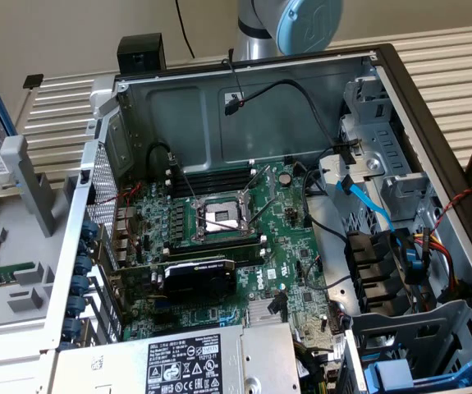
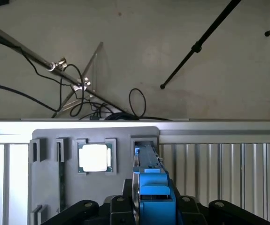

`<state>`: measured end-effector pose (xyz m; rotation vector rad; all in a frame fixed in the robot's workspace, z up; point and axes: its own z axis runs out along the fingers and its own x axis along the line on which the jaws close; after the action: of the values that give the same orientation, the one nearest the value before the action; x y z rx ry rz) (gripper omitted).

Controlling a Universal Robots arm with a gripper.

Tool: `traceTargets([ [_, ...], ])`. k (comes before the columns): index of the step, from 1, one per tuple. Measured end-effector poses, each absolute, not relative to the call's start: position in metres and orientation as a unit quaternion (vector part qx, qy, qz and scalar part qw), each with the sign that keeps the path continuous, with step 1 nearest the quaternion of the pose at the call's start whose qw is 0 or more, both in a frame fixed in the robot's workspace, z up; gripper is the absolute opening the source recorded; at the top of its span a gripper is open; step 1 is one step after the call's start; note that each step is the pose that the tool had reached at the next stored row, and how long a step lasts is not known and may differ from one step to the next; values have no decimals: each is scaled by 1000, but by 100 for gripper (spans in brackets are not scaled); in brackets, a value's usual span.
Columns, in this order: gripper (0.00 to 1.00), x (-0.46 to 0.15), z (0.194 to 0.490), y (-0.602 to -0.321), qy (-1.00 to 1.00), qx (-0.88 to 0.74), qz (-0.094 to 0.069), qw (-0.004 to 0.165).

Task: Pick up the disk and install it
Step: 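Pick up the disk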

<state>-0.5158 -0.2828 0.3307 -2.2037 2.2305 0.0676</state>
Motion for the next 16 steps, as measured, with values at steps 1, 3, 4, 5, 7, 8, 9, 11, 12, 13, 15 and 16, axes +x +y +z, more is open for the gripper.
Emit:
traceTargets([
  [1, 37, -516, 334, -283, 711, -703, 21, 3],
  [3, 37, -516, 339, -283, 711, -703, 20, 2],
  [4, 37, -516, 342, -283, 711, -703, 20, 2],
  [5, 37, -516, 345, -283, 711, -703, 20, 1],
  [7, 37, -516, 351, -283, 711, -703, 19, 1],
  [8, 37, -516, 354, -283, 711, -703, 18, 1],
  [9, 37, -516, 357, -283, 711, -703, 18, 0],
  [11, 37, -516, 363, -282, 711, -703, 16, 0],
  [12, 37, -516, 366, -282, 711, -703, 15, 0],
  [13, 37, -516, 369, -282, 711, -703, 15, 0],
  [15, 37, -515, 375, -282, 711, -703, 14, 0],
  [16, 37, -514, 377, -282, 711, -703, 13, 0],
])
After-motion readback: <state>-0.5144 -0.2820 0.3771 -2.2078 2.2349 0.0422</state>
